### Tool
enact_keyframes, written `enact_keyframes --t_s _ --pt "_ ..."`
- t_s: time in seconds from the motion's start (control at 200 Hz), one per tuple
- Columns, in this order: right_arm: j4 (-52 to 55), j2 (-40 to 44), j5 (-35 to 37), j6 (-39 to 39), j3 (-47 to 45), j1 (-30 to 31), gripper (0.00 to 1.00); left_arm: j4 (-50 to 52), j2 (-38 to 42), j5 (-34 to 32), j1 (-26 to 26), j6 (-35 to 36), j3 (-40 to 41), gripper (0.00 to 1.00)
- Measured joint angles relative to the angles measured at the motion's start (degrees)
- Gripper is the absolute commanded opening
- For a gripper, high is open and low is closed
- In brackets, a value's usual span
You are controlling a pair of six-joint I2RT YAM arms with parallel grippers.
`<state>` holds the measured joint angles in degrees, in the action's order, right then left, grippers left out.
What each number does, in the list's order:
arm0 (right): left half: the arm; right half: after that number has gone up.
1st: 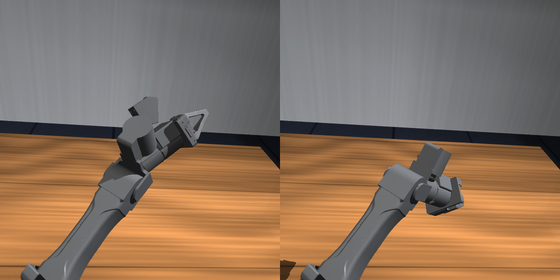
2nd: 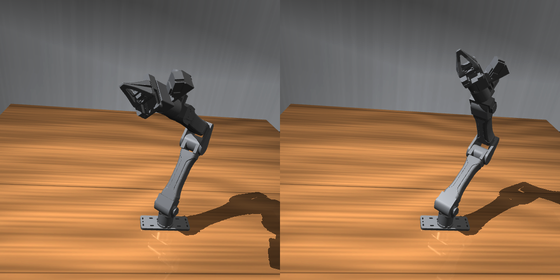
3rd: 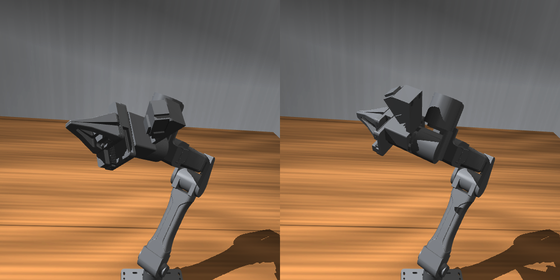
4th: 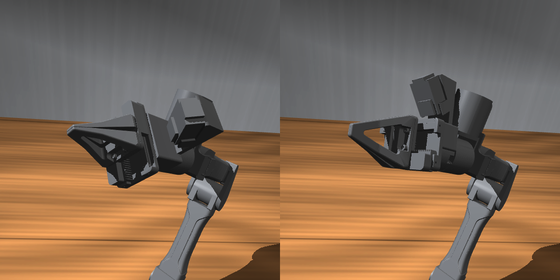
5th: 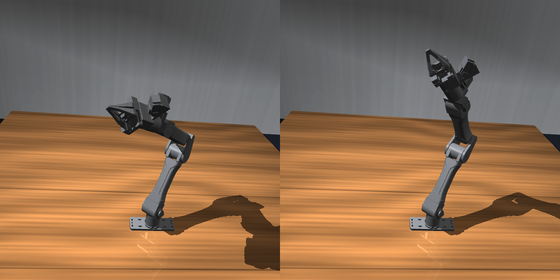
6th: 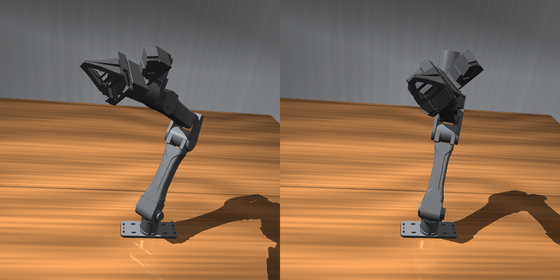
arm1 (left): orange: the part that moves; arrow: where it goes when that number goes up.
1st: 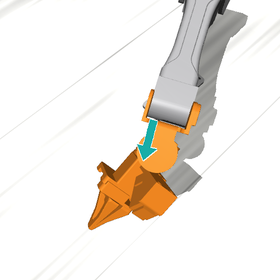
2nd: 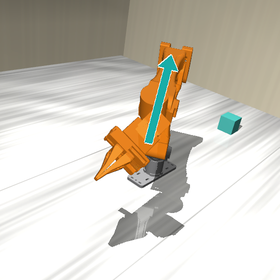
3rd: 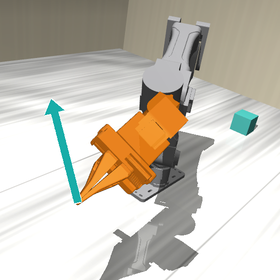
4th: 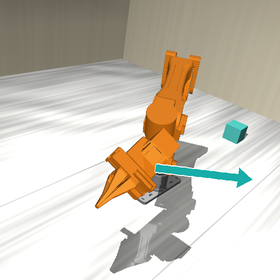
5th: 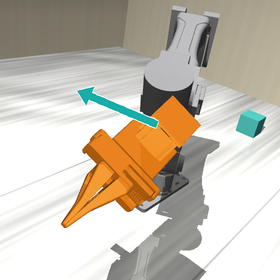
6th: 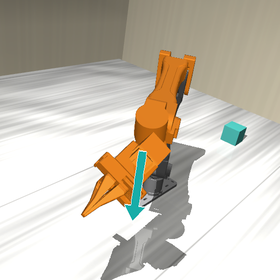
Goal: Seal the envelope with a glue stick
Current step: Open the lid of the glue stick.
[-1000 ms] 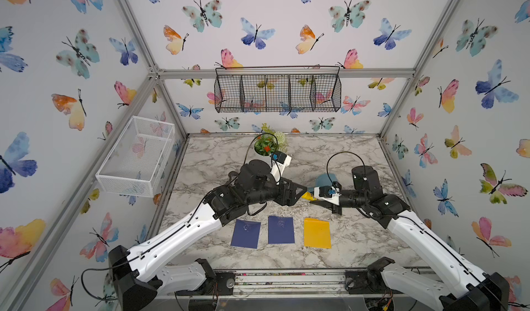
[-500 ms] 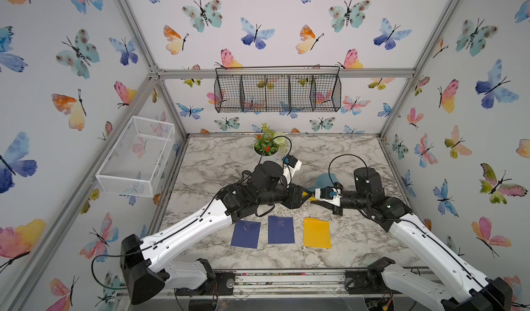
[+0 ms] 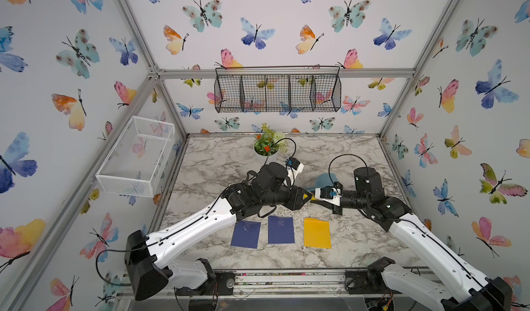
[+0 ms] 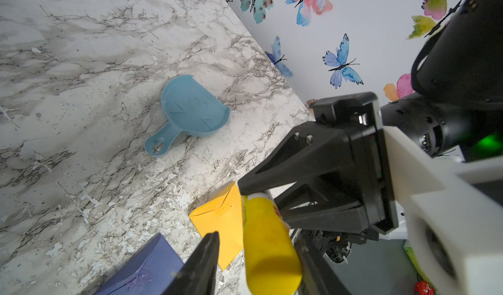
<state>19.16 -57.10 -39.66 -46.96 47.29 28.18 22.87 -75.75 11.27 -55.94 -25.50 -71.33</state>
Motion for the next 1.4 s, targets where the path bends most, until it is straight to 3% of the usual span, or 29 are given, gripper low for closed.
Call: enact_keyframes --t_s 0.561,0.606,0.701,0.806,1.141,1.396 --pt "-0.94 0.0 0.02 0.87 -1.18 0.0 0.02 1.42 -1.11 -0.92 -0.44 1.29 -0.83 0.14" --pt "-1.07 0.0 0.02 0.9 -1.18 0.0 0.11 1.42 -1.11 -0.96 -0.44 1.29 -0.87 0.12" --pt "-1.22 0.0 0.04 1.44 -1.18 0.0 0.41 1.42 -1.09 -1.03 -0.44 1.33 -0.87 0.11" --pt "-2.19 0.33 0.24 3.78 -1.18 0.0 0.56 1.44 -0.92 -1.6 -0.44 1.49 -0.9 0.09" --pt "-4.68 3.13 0.85 15.3 3.17 0.0 0.62 1.53 6.67 -4.76 0.83 1.97 -0.94 0.08" --pt "-12.46 5.33 -0.15 28.55 8.33 0.0 0.63 0.0 13.51 0.15 8.17 2.12 -1.6 0.08"
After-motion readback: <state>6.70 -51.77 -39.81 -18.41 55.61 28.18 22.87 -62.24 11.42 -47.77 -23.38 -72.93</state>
